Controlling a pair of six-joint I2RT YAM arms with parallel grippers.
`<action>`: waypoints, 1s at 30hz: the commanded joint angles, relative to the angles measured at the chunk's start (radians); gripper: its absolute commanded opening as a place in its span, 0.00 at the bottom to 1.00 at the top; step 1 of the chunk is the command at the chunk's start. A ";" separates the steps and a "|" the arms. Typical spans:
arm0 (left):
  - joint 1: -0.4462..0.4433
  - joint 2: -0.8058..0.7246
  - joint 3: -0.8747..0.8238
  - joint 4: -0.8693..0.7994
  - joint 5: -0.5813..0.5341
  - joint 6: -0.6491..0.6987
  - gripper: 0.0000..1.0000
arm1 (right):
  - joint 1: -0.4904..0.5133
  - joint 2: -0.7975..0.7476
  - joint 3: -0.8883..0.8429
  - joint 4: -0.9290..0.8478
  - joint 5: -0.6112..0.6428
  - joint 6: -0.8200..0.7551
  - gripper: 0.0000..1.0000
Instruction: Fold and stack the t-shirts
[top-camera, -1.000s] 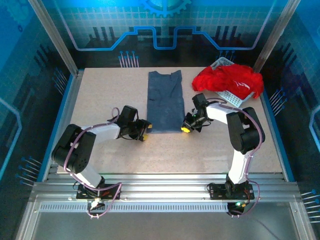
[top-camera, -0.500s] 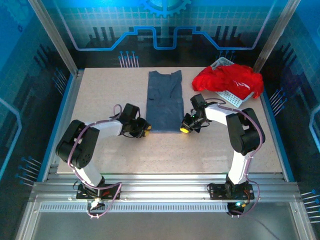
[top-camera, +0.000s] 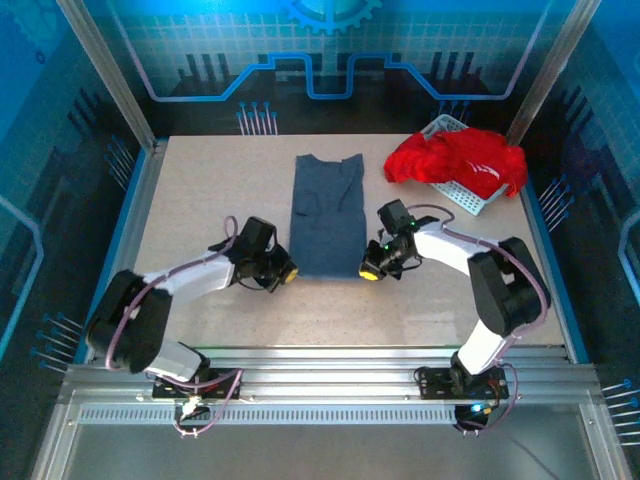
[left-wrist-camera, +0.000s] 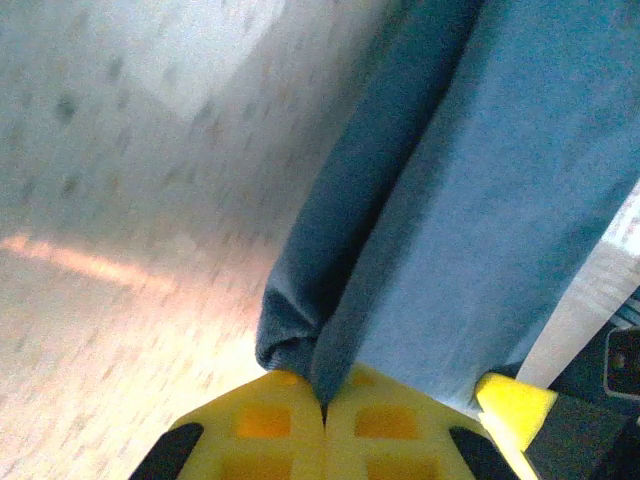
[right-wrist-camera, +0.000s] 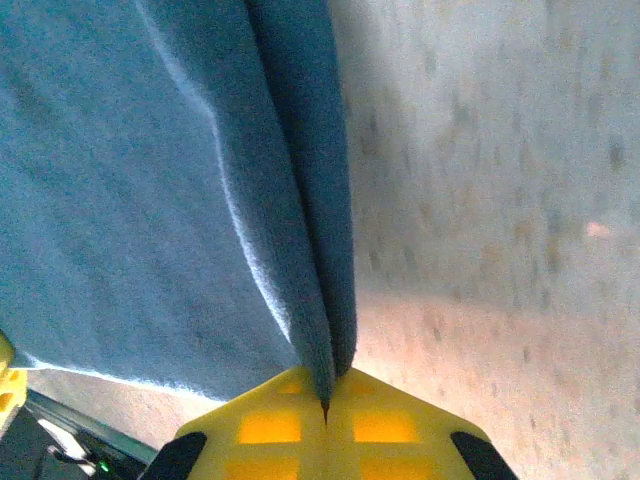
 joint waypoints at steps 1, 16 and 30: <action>-0.057 -0.128 -0.067 -0.162 0.044 0.057 0.00 | 0.058 -0.122 -0.069 -0.088 0.002 0.027 0.00; -0.316 -0.715 0.021 -0.322 -0.026 -0.044 0.00 | 0.253 -0.661 0.007 -0.502 0.044 0.195 0.00; -0.045 -0.411 0.170 -0.226 -0.057 -0.110 0.00 | -0.024 -0.261 0.385 -0.491 -0.029 0.078 0.00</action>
